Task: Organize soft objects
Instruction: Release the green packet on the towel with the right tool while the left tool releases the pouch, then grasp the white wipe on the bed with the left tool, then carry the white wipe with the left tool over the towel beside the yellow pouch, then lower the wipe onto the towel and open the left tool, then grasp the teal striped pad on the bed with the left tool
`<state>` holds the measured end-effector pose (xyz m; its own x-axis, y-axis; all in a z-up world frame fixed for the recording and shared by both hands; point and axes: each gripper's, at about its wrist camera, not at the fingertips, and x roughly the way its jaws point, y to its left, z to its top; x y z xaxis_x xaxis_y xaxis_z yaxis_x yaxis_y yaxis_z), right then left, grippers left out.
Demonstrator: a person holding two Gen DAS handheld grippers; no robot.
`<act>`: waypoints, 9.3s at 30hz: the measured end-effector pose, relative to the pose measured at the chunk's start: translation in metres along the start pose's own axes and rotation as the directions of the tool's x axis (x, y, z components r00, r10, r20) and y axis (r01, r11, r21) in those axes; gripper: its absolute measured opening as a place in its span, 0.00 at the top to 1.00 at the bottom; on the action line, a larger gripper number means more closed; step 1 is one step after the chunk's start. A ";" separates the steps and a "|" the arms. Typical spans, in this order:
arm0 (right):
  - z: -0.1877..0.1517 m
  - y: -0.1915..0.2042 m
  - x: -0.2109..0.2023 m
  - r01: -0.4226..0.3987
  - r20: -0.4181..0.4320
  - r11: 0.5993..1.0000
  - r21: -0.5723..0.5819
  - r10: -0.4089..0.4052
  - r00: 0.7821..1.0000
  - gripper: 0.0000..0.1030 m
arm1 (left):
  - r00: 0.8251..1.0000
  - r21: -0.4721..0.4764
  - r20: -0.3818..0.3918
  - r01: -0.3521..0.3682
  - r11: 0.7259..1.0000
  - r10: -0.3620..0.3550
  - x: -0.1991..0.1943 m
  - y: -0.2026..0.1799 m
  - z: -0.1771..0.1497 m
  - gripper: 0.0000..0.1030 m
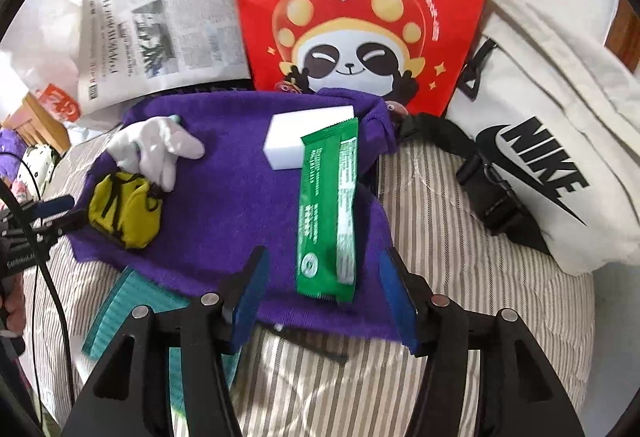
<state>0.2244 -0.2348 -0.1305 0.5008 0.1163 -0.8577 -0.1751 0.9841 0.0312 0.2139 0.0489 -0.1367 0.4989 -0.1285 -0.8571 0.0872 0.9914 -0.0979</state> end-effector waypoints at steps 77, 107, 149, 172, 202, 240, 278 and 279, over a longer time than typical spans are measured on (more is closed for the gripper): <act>-0.140 0.009 -0.018 -0.075 -0.046 0.997 -0.022 0.074 0.996 0.95 | 0.999 0.193 -0.030 -0.009 0.981 0.015 -0.039 -0.089 -0.155 0.20; -0.118 0.026 -0.066 -0.072 0.005 0.997 0.010 0.072 0.997 0.97 | 0.989 0.059 0.029 0.141 0.988 -0.143 -0.079 -0.051 -0.132 0.86; -0.016 0.035 -0.041 -0.115 0.055 0.993 0.009 0.115 0.992 0.97 | 0.988 0.066 0.103 0.108 0.992 -0.115 -0.059 -0.040 -0.006 0.86; 0.049 0.039 0.031 -0.149 0.033 0.989 0.017 0.148 0.988 0.97 | 0.981 0.021 0.114 0.156 0.988 -0.157 -0.034 -0.014 0.028 0.86; 0.070 0.015 0.064 -0.103 0.028 0.995 0.016 0.103 0.994 0.75 | 0.980 0.009 0.079 0.180 0.984 -0.180 -0.018 -0.008 0.028 0.86; -0.100 -0.012 -0.065 -0.095 -0.033 0.993 0.074 0.097 0.995 0.52 | 0.994 0.078 -0.081 0.080 0.994 -0.074 0.061 -0.079 0.070 0.49; -0.133 0.010 -0.090 0.028 0.006 0.998 -0.048 -0.028 1.000 0.48 | 1.000 0.075 -0.001 0.020 0.997 -0.020 -0.037 -0.095 -0.051 0.28; -0.133 0.010 -0.090 0.030 0.007 0.998 -0.051 -0.030 1.000 0.48 | 1.000 0.076 0.004 0.021 0.997 -0.022 -0.038 -0.096 -0.053 0.28</act>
<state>0.0647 -0.2536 -0.1214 0.5119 0.0876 -0.8545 -0.2030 0.9790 -0.0213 0.1412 -0.0398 -0.1218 0.5007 -0.1499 -0.8525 0.1626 0.9836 -0.0775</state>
